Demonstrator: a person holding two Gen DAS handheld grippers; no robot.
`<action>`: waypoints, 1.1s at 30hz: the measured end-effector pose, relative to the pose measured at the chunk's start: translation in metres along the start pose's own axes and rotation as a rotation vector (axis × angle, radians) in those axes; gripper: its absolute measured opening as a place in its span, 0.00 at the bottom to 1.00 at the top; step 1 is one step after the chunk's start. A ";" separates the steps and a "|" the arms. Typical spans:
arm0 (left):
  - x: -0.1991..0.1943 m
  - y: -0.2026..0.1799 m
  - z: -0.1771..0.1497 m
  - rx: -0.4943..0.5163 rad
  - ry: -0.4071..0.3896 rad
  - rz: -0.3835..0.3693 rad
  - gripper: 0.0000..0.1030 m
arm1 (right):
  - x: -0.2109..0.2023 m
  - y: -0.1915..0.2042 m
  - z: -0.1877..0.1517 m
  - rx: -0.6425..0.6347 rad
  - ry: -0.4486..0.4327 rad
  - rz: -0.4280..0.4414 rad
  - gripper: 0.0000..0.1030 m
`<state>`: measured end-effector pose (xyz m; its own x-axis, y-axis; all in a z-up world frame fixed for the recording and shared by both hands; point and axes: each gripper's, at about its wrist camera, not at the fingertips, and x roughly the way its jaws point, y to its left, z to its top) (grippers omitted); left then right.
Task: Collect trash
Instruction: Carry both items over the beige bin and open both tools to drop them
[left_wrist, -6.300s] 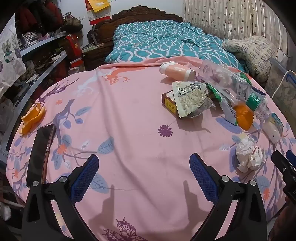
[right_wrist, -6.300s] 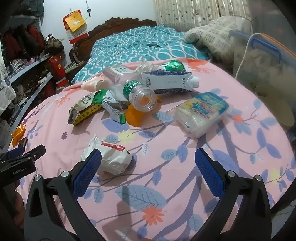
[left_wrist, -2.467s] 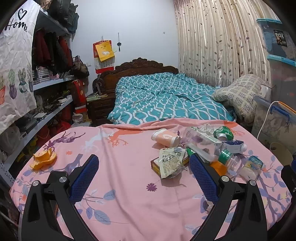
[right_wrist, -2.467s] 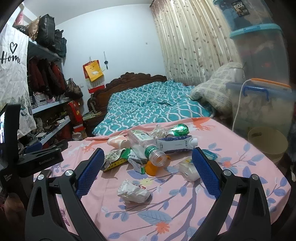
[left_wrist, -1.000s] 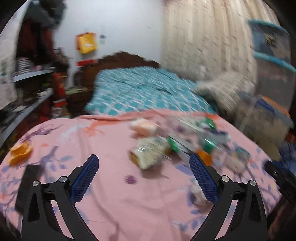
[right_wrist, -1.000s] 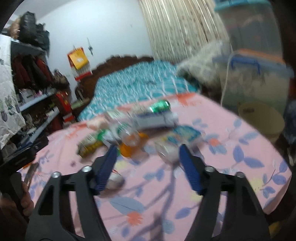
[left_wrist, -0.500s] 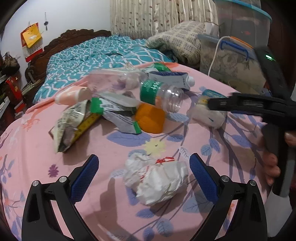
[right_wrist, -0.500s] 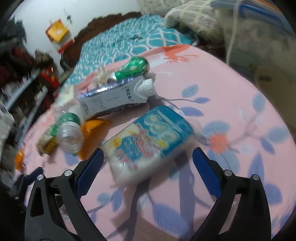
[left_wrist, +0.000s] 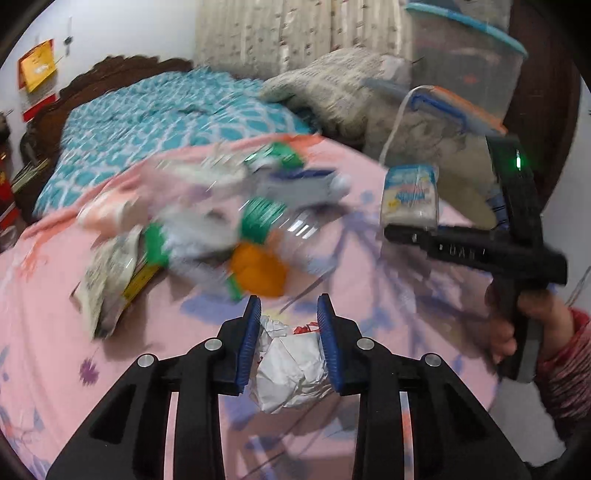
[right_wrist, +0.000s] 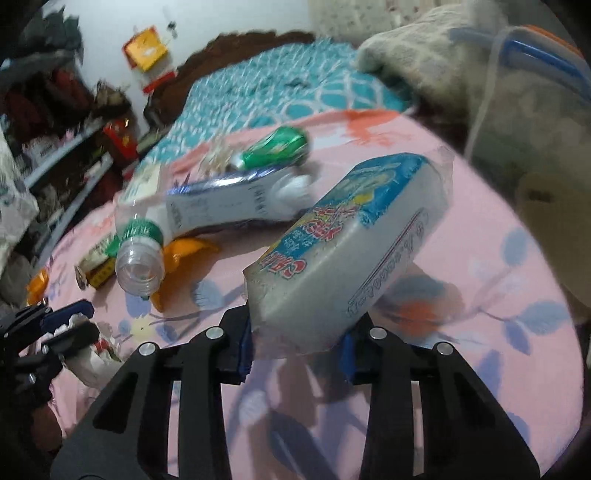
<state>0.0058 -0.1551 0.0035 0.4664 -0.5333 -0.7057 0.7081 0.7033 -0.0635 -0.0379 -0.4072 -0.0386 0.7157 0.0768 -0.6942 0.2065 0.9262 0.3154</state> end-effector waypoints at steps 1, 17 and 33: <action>0.000 -0.008 0.009 0.013 -0.008 -0.031 0.29 | -0.010 -0.012 -0.001 0.023 -0.026 -0.004 0.37; 0.170 -0.212 0.185 0.170 0.163 -0.475 0.30 | -0.067 -0.216 0.012 0.266 -0.110 -0.235 0.37; 0.193 -0.206 0.205 0.050 0.131 -0.446 0.70 | -0.090 -0.233 0.001 0.337 -0.226 -0.326 0.79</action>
<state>0.0589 -0.4992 0.0248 0.0416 -0.7124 -0.7005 0.8505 0.3931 -0.3493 -0.1494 -0.6301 -0.0488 0.6966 -0.3122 -0.6459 0.6199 0.7152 0.3228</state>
